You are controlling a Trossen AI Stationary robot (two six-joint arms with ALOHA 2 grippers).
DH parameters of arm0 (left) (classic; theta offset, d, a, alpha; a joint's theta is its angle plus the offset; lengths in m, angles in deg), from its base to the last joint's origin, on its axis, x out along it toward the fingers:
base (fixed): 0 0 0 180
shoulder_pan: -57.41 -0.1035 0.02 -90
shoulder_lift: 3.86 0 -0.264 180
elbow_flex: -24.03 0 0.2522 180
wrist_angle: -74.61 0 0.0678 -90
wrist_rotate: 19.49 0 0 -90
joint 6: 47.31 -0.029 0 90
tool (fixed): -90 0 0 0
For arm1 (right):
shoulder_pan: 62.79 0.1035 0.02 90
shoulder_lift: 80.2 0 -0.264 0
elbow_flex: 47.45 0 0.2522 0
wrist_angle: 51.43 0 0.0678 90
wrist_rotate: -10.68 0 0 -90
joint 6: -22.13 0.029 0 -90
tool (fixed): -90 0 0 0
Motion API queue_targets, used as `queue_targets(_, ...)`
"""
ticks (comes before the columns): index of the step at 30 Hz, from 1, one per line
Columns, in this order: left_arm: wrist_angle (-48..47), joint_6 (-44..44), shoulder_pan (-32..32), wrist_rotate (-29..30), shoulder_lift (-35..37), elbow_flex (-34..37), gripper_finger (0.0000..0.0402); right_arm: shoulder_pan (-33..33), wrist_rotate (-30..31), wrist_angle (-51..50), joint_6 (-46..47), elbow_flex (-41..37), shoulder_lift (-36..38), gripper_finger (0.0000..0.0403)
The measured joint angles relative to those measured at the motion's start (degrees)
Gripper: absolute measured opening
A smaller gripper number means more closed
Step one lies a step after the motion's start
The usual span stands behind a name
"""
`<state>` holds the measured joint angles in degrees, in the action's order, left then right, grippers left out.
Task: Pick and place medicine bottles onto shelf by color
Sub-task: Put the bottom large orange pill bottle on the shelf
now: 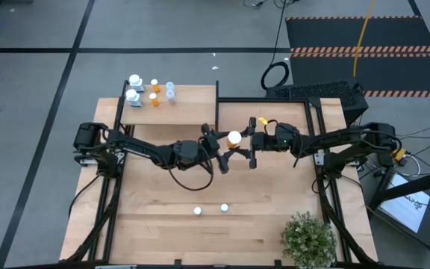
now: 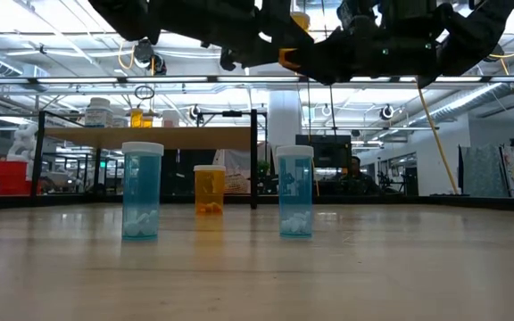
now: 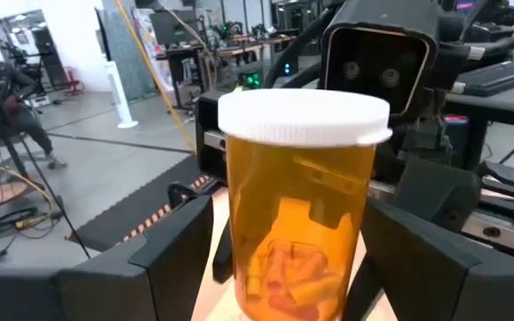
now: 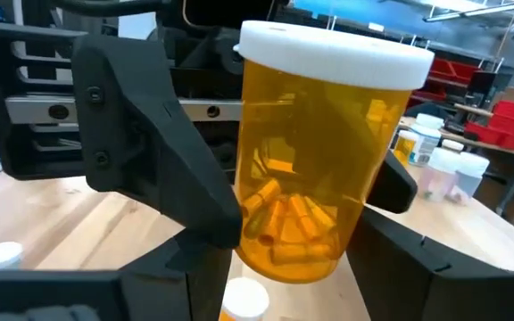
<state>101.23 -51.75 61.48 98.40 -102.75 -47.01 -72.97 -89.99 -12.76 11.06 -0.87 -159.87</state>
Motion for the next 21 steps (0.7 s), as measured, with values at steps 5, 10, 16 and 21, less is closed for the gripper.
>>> queue_targets(5, 0.7, -0.7, -0.2, 0.1, -0.5, 0.0, 0.0278, 0.0, 0.1, 0.1, -0.2, 0.0, -0.4, 0.0196)
queue_targets(10, 0.9, -1.9, -0.3, 0.5, -0.5, 0.0, 0.0273, -0.3, 0.1, 0.4, -0.1, 0.0, -0.4, 0.0196)
queue_targets(16, 0.4, -2.6, -0.2, 0.6, -0.5, 0.0, 0.0221, -0.4, 0.2, -0.3, -0.2, 0.0, -0.3, 0.0196)
queue_targets(21, 0.4, -2.8, -0.2, 0.7, -0.5, 0.0, 0.0183, -0.4, 0.1, -0.4, -0.1, 0.0, -0.3, 0.0196)
